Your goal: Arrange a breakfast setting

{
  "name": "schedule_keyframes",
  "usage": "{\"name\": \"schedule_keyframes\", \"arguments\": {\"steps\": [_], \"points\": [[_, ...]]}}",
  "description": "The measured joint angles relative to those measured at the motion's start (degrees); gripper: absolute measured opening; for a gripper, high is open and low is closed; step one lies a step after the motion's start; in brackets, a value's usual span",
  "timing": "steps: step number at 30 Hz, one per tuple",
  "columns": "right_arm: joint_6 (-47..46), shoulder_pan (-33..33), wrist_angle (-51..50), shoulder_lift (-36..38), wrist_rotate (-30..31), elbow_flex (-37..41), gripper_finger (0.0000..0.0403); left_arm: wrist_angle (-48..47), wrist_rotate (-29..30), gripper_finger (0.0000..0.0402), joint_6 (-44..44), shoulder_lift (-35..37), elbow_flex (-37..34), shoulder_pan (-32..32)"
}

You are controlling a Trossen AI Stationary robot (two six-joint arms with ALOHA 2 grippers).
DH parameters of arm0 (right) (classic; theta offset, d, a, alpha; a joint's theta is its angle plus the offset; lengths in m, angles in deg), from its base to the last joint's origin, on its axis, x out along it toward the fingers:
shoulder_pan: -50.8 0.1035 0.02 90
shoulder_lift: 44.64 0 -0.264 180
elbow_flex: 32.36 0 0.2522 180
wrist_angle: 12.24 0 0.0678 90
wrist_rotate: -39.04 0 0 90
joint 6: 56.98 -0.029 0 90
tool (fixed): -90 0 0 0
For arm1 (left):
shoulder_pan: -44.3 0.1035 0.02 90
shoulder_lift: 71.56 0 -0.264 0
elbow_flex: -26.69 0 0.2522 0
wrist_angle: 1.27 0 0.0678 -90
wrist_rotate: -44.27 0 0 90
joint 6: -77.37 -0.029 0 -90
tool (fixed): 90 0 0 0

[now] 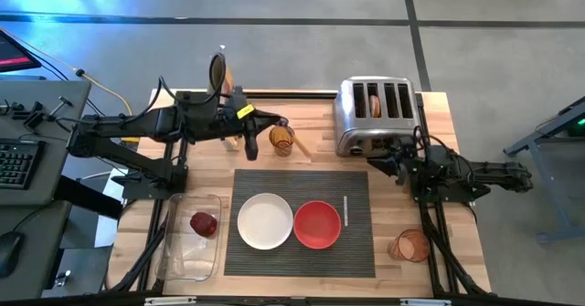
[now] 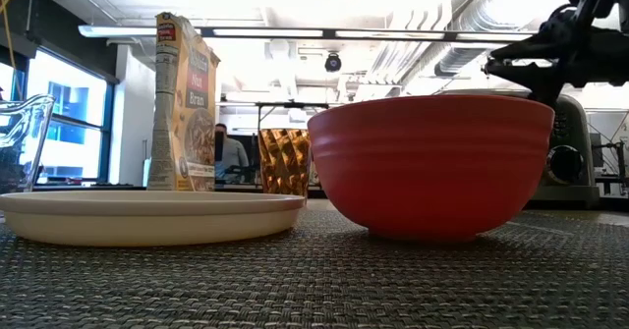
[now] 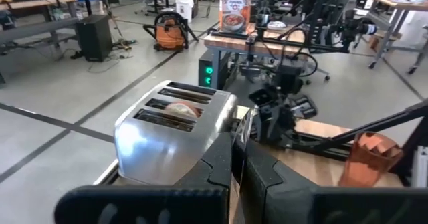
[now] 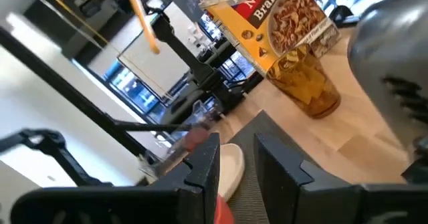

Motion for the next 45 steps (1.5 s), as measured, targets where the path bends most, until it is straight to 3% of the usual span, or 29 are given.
{"name": "schedule_keyframes", "arguments": {"steps": [7,11,19,23,30,35,45], "points": [[-4.5,0.0,1.3,0.0,-0.3,0.0,0.0083,0.0,0.0,0.0,1.6,-0.1,0.0,-2.0],[-1.9,0.0,9.5,0.0,0.6,0.0,0.0087,1.0,-0.1,0.0,2.5,-1.1,0.0,-2.7],[5.8,0.0,16.2,-0.1,5.7,-1.2,0.0146,2.2,-0.9,0.0,3.3,-3.5,0.0,-2.7],[7.6,0.0,16.4,-0.5,5.2,-4.0,0.017,2.4,-1.1,0.0,4.5,-4.6,0.0,-2.7],[17.0,0.0,16.4,-6.2,5.0,-14.3,0.0174,2.9,-1.4,0.0,5.9,-7.0,0.0,-2.7],[23.2,0.0,9.4,-12.5,4.9,-23.4,0.0174,2.7,-2.6,0.0,6.0,-8.6,0.0,-2.7],[23.6,0.0,-6.3,-28.7,3.7,-38.9,0.0174,3.9,-3.5,0.0,7.5,-11.4,0.0,-2.6]]}}
